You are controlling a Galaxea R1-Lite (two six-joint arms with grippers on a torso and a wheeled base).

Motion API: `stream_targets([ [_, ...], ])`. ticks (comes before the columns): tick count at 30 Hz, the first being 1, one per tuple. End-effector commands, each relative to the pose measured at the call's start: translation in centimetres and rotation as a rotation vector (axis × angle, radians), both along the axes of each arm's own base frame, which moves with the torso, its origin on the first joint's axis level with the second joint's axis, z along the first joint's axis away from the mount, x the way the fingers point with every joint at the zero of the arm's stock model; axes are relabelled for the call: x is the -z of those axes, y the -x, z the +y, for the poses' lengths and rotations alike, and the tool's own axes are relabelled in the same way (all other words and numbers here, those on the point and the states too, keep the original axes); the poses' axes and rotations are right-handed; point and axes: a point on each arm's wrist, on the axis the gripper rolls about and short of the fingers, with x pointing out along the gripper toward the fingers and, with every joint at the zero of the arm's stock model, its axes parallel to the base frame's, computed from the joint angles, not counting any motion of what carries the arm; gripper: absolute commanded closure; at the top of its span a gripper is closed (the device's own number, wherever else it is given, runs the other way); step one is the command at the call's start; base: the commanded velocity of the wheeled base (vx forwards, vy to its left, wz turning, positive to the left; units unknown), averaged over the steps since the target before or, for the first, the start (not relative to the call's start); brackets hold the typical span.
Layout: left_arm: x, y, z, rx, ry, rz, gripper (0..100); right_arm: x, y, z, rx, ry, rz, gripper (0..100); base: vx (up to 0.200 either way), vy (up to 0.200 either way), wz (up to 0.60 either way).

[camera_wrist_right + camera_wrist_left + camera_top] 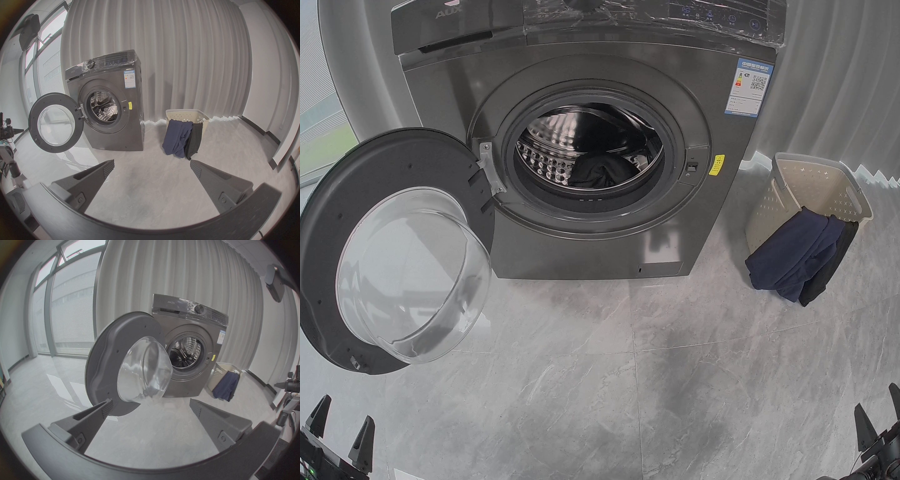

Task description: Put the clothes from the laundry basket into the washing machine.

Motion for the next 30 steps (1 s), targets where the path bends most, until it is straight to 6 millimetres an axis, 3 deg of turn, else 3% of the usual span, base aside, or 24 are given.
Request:
stream_targets([
  [1,0.89,0.4,-0.14,-0.031,0.018,-0.014,0,0.64,0.19,0.03,0.003,0.011,-0.017,0,0.0,-0.2,0.0],
  [5,0.95,0.64,-0.12,-0.028,0.017,-0.043,0,0.63,0.19,0.03,0.006,0.009,-0.018,0,0.0,-0.2,0.0],
  [14,0.91,0.68,-0.09,-0.03,0.038,-0.052,0,0.63,0.19,0.03,0.003,0.009,-0.018,0,0.0,0.0,0.0],
  [19,1.03,0.71,0.19,-0.16,-0.041,-0.033,0,0.63,0.19,0.03,0.003,0.009,-0.018,0,0.0,-0.2,0.0],
  [24,0.98,0.75,0.04,-0.091,-0.033,-0.022,0,0.61,0.19,0.03,0.003,0.009,-0.02,0,0.0,-0.2,0.0],
  [30,1.0,0.79,0.22,-0.181,-0.079,-0.01,0,0.63,0.19,0.03,0.005,0.009,-0.018,0,0.0,-0.167,0.0],
])
